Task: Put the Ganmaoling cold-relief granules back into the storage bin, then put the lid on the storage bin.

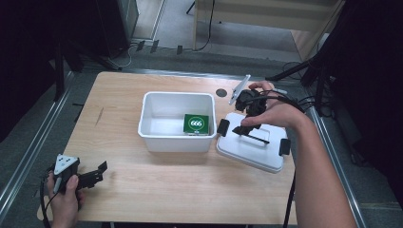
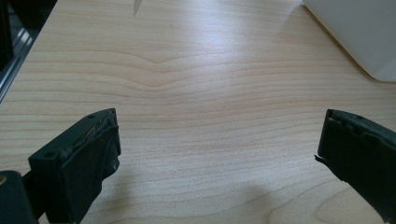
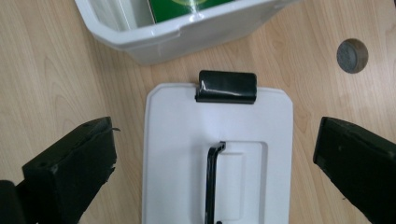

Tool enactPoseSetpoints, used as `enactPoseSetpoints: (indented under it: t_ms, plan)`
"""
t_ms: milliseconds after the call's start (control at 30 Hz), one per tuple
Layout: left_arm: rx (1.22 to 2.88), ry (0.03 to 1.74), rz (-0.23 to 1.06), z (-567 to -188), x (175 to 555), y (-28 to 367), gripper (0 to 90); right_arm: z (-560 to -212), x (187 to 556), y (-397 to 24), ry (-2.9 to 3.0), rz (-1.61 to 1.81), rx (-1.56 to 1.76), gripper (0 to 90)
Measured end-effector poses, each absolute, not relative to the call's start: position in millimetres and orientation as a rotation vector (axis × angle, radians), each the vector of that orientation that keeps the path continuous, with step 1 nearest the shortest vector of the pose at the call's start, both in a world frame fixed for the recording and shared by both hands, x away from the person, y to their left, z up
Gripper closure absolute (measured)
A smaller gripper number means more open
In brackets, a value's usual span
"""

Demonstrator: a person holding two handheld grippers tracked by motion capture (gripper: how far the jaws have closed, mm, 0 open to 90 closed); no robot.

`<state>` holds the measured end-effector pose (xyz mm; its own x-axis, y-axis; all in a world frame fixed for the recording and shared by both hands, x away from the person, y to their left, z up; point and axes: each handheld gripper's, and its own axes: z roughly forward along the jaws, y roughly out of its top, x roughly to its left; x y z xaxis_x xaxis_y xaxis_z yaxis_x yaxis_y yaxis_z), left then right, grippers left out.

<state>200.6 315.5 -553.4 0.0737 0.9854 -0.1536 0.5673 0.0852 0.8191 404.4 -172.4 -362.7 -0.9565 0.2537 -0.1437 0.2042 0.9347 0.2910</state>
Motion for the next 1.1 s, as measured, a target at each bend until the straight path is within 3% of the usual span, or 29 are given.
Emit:
enactPoseSetpoints:
  t_ms: [667, 733, 767, 1067, 1100]
  plan:
    - [1.581, 1.590, 0.681, -553.4, 200.7, 315.4, 0.0, -384.1, 403.2, -206.4, 2.898, 0.355, 0.421, 1.4]
    - [1.584, 1.591, 0.680, -553.3, 200.7, 315.5, 0.0, -388.6, 402.6, -209.1, 2.880, 0.330, 0.427, 7.3]
    - [1.585, 1.591, 0.681, -553.4, 200.8, 315.4, 0.0, -390.8, 402.1, -210.9, 2.861, 0.332, 0.436, 14.6]
    - [1.583, 1.592, 0.681, -553.3, 200.7, 315.4, 0.0, -410.7, 402.4, -218.3, 2.865, 0.322, 0.453, 35.9]
    - [1.585, 1.592, 0.678, -553.3, 200.8, 315.4, 0.0, -413.8, 402.2, -219.9, 2.879, 0.327, 0.467, 43.7]
